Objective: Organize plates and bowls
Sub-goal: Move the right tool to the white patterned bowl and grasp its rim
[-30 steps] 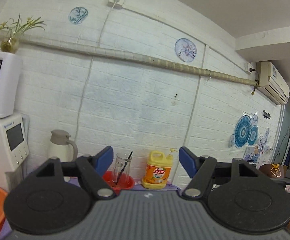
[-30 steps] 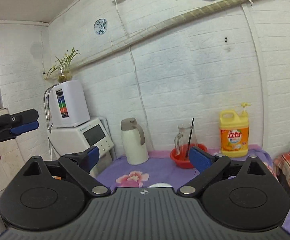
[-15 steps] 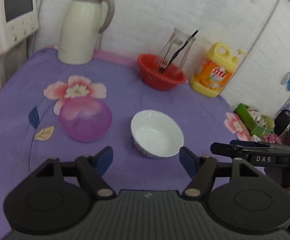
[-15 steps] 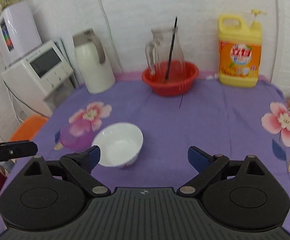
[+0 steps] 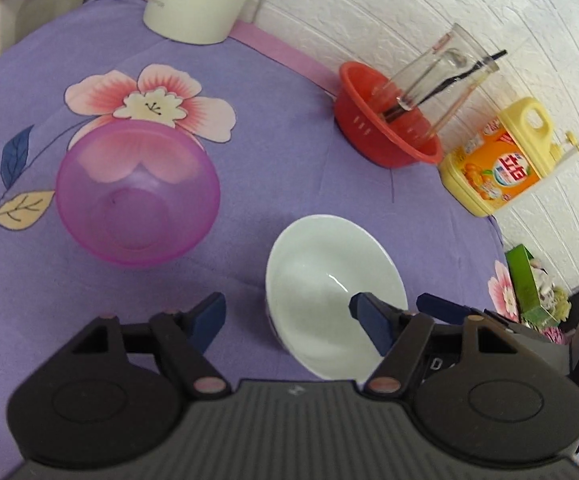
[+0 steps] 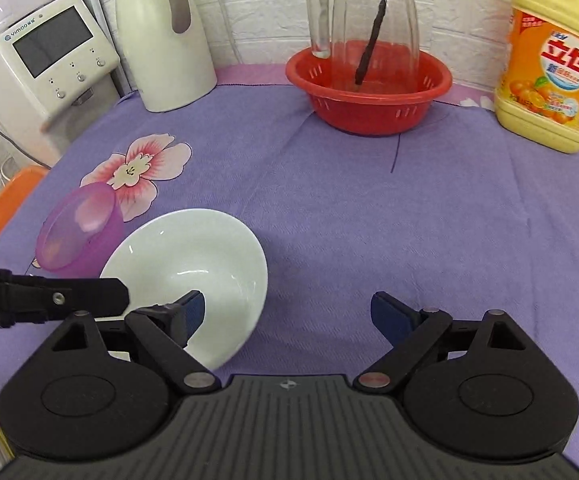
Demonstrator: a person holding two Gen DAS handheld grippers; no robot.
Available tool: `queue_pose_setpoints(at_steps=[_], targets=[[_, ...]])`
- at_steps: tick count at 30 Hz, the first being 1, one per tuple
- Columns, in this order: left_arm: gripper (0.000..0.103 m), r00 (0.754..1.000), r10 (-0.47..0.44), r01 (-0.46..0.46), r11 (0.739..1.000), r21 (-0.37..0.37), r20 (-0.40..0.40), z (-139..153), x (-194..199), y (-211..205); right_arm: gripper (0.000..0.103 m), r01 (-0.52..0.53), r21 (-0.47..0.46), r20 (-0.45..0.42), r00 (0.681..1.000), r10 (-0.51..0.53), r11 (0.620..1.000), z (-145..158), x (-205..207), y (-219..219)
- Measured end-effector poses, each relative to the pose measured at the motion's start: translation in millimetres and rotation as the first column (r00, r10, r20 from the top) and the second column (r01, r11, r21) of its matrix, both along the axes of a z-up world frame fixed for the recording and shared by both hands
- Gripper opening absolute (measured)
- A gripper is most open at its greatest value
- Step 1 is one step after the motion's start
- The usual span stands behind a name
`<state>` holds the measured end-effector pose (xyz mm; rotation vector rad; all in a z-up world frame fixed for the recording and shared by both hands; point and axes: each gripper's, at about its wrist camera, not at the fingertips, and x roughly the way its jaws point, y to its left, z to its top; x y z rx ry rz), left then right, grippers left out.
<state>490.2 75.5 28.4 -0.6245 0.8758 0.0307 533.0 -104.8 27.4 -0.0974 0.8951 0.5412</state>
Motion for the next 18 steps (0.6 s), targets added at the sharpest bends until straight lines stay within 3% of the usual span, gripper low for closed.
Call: queue_pose_setpoints(at_steps=[7, 14, 18], targets=[[0.071, 0.999, 0.025, -0.025, 1.000, -0.004, -0.027, -11, 13, -1, 0.103, -0.020, -0.015, -0.003, 1.000, 0.020, 1.000, -12, 12, 9], [0.060, 0.999, 0.043, -0.044, 0.999, -0.017, -0.014, -15, 14, 3, 0.103, -0.068, -0.027, 0.021, 0.997, 0.068, 0.997, -13, 6, 21], [0.048, 0.999, 0.037, -0.037, 0.999, -0.018, -0.013, -16, 17, -3, 0.088, -0.102, -0.024, 0.012, 0.995, 0.102, 0.995, -15, 2, 30]])
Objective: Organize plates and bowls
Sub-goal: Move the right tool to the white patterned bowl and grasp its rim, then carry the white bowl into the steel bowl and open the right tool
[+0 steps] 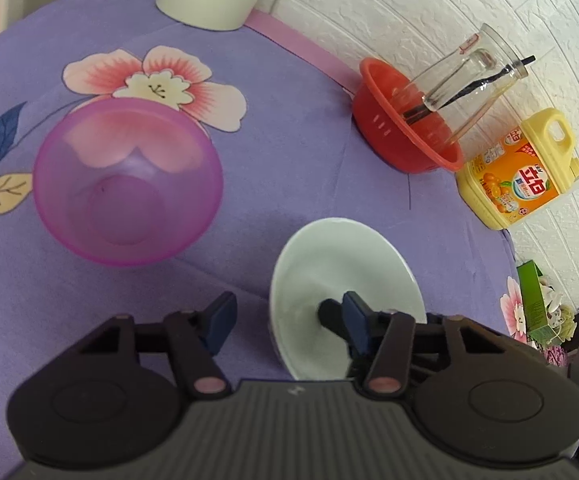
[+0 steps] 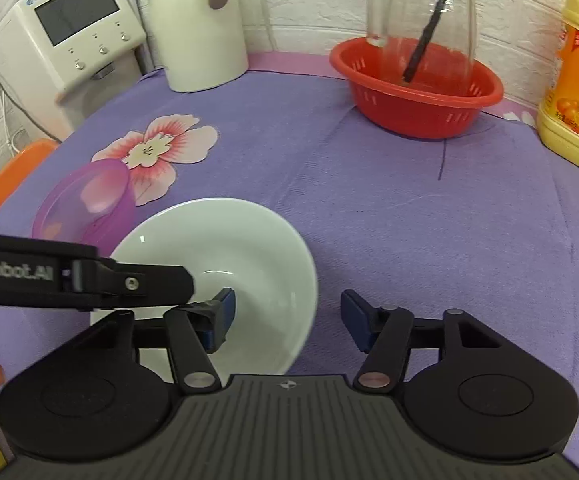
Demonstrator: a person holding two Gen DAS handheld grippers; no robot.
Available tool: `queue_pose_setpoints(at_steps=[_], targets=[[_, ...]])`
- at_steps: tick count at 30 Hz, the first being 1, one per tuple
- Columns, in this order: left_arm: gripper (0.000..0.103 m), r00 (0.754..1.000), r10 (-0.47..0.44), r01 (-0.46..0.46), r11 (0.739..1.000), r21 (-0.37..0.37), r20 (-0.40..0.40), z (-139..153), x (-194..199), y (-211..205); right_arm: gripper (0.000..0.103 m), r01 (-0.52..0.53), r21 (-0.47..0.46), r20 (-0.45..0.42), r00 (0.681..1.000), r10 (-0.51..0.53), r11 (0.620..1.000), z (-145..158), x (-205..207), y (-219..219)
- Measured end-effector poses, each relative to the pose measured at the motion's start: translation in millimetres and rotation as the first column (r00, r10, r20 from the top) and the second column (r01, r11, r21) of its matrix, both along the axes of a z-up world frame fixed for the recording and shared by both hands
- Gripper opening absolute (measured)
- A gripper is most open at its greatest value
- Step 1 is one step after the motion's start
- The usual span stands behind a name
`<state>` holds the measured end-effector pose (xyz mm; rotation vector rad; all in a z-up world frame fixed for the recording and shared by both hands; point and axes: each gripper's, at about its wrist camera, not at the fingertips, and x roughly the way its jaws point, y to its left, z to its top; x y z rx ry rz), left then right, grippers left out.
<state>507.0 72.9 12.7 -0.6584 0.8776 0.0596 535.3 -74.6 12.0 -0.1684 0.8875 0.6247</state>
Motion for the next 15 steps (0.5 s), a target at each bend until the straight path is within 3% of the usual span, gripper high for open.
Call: queue_pose_setpoints(at_steps=[4, 6, 10, 15], targets=[[0.023, 1.000, -0.030, 0.030, 1.000, 0.008, 0.006, -3, 3, -2, 0.074, -0.016, -0.003, 0.010, 1.000, 0.016, 1.000, 1, -5, 1], [0.018, 1.000, -0.023, 0.023, 1.000, 0.008, 0.002, -6, 5, -2, 0.062, -0.010, 0.008, 0.007, 1.000, 0.010, 1.000, 0, -5, 1], [0.018, 1.000, -0.029, 0.029, 0.998, 0.058, -0.004, -4, 5, -6, 0.063, -0.012, -0.004, 0.026, 1.000, 0.012, 1.000, 0, -10, 6], [0.018, 0.999, -0.045, 0.045, 0.997, 0.064, -0.002, -2, -6, -6, 0.063, -0.022, 0.004, 0.020, 1.000, 0.021, 1.000, 0, -19, 5]])
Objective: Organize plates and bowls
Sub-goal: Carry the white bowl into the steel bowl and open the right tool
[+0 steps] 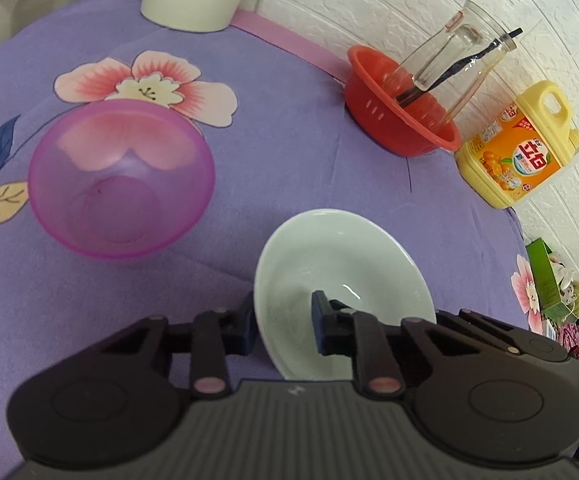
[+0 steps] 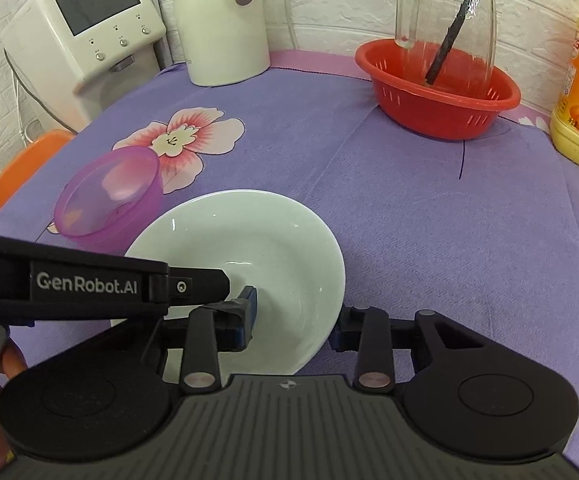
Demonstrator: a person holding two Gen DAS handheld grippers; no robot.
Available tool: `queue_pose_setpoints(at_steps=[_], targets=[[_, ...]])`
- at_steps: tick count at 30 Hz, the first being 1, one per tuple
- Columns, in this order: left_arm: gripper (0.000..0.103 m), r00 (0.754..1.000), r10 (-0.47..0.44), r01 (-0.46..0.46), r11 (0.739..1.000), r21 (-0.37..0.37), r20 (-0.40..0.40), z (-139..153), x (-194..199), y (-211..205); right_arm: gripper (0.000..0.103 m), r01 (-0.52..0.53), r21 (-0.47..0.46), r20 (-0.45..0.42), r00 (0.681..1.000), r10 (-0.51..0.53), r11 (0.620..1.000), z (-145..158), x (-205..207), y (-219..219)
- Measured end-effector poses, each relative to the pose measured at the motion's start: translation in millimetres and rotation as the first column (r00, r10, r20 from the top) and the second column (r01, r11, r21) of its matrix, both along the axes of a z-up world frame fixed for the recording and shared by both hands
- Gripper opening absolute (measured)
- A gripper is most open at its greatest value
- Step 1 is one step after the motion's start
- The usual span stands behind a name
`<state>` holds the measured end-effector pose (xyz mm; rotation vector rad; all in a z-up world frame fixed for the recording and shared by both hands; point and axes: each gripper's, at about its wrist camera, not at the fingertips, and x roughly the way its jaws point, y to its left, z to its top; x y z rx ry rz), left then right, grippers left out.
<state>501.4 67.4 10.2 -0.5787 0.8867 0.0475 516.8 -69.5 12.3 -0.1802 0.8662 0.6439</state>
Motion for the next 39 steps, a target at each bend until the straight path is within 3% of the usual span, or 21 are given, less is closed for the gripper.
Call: queue_pose_setpoints(at_steps=[12, 23, 31, 39], targets=[[0.018, 0.997, -0.065, 0.063, 0.997, 0.036, 0.049, 27, -59, -27, 0.065, 0.027, 0.013, 0.027, 0.999, -0.027, 1.000, 22, -56, -27], [0.018, 0.975, -0.178, 0.173, 0.984, 0.046, 0.136, 57, -152, -82, 0.071, 0.094, 0.019, 0.121, 0.988, -0.096, 0.995, 60, -156, -83], [0.018, 0.957, -0.260, 0.256, 0.965, 0.048, 0.131, 45, -206, -124, 0.073, 0.166, 0.015, 0.137, 0.977, -0.166, 0.986, 55, -220, -125], [0.018, 0.951, -0.295, 0.290, 0.955, 0.066, 0.088, 21, -232, -137, 0.073, 0.189, 0.016, 0.097, 0.977, -0.190, 0.982, 29, -250, -140]])
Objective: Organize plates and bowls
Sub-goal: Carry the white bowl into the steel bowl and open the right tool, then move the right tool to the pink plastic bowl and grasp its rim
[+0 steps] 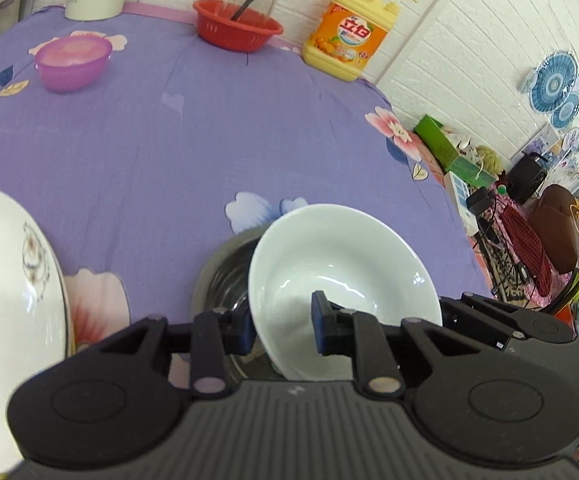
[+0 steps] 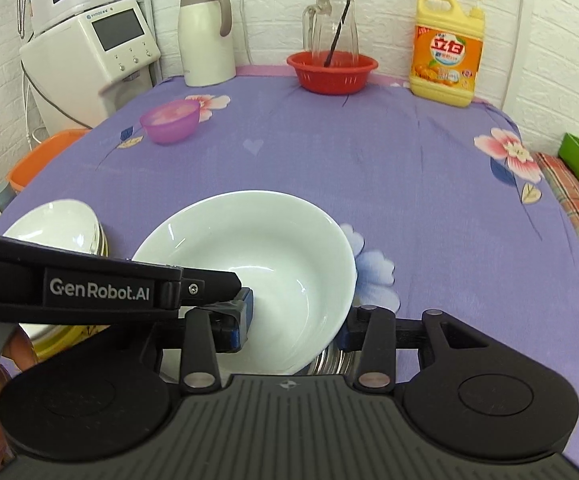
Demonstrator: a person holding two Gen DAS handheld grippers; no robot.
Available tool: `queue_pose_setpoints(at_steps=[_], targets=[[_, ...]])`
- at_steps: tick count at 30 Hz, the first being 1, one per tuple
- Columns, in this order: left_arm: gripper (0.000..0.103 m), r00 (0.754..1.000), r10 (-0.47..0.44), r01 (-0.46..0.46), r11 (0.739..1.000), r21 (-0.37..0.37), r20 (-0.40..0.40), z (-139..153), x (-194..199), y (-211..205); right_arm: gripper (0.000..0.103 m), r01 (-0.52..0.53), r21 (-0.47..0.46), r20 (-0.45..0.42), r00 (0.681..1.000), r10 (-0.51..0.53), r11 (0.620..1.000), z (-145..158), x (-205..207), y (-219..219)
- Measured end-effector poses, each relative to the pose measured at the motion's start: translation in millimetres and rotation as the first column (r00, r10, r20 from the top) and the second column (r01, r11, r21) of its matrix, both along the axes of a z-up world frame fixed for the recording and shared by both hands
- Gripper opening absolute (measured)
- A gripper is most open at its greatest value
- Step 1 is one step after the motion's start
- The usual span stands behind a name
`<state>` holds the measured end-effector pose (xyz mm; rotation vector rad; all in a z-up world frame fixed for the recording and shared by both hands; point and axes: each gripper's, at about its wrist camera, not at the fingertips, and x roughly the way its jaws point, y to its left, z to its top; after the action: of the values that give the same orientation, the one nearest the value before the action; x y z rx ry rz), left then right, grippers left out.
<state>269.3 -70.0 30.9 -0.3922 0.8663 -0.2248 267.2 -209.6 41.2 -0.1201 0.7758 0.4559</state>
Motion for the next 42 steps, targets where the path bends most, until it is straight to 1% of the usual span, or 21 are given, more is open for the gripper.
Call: queue_pose_setpoints(at_steps=[5, 14, 18, 21, 23, 24, 25, 27, 28, 29, 30, 34, 37, 42], targets=[[0.018, 1.000, -0.004, 0.004, 1.000, 0.016, 0.001, -7, -2, -1, 0.073, -0.005, 0.006, -0.011, 1.000, 0.005, 1.000, -9, -4, 0], [0.018, 1.000, -0.012, 0.012, 1.000, 0.027, 0.004, -17, -7, -3, 0.073, -0.010, 0.008, 0.000, 1.000, 0.010, 1.000, -18, -12, -3], [0.020, 1.000, -0.018, 0.018, 1.000, 0.024, 0.011, -18, -8, -4, 0.073, 0.000, 0.021, 0.000, 1.000, 0.000, 1.000, -22, -14, -6], [0.022, 1.000, -0.023, 0.023, 0.999, 0.037, 0.018, -17, -9, -4, 0.073, 0.004, 0.038, -0.002, 1.000, -0.004, 0.999, -22, -15, -9], [0.027, 0.999, -0.026, 0.025, 0.999, 0.044, 0.024, -16, -11, -5, 0.072, 0.004, 0.045, -0.001, 1.000, -0.004, 0.999, -22, -15, -10], [0.037, 0.999, -0.025, 0.024, 0.999, 0.049, 0.033, -14, -12, -4, 0.072, 0.004, 0.045, 0.002, 1.000, -0.005, 0.999, -21, -16, -10], [0.053, 0.999, -0.017, 0.015, 0.998, 0.058, 0.044, -12, -14, -4, 0.072, 0.006, 0.044, 0.010, 1.000, -0.007, 0.999, -20, -17, -11], [0.062, 0.997, -0.024, 0.020, 0.999, 0.051, 0.075, -5, -20, -1, 0.075, 0.011, 0.039, 0.033, 0.999, -0.012, 0.999, -15, -21, -15], [0.062, 0.996, -0.023, 0.019, 0.998, 0.052, 0.086, -1, -22, 1, 0.076, 0.012, 0.049, 0.040, 0.999, -0.014, 0.999, -12, -23, -17], [0.063, 0.995, -0.023, 0.018, 0.998, 0.053, 0.098, 3, -25, 3, 0.081, 0.016, 0.067, 0.045, 0.999, -0.019, 0.998, -9, -25, -21], [0.063, 0.993, -0.027, 0.022, 0.999, 0.050, 0.113, 7, -28, 5, 0.089, 0.021, 0.076, 0.054, 0.998, -0.025, 0.997, -5, -27, -24], [0.065, 0.986, -0.028, 0.020, 0.999, 0.051, 0.162, 21, -34, 14, 0.102, 0.024, 0.075, 0.126, 0.991, -0.033, 0.997, 14, -36, -29], [0.067, 0.983, -0.016, 0.005, 0.998, 0.064, 0.182, 28, -35, 24, 0.103, 0.013, 0.083, 0.155, 0.988, -0.025, 0.996, 23, -39, -29], [0.067, 0.982, 0.016, -0.034, 0.995, 0.093, 0.189, 34, -31, 54, 0.103, -0.016, 0.101, 0.149, 0.989, 0.000, 0.995, 27, -34, -22]])
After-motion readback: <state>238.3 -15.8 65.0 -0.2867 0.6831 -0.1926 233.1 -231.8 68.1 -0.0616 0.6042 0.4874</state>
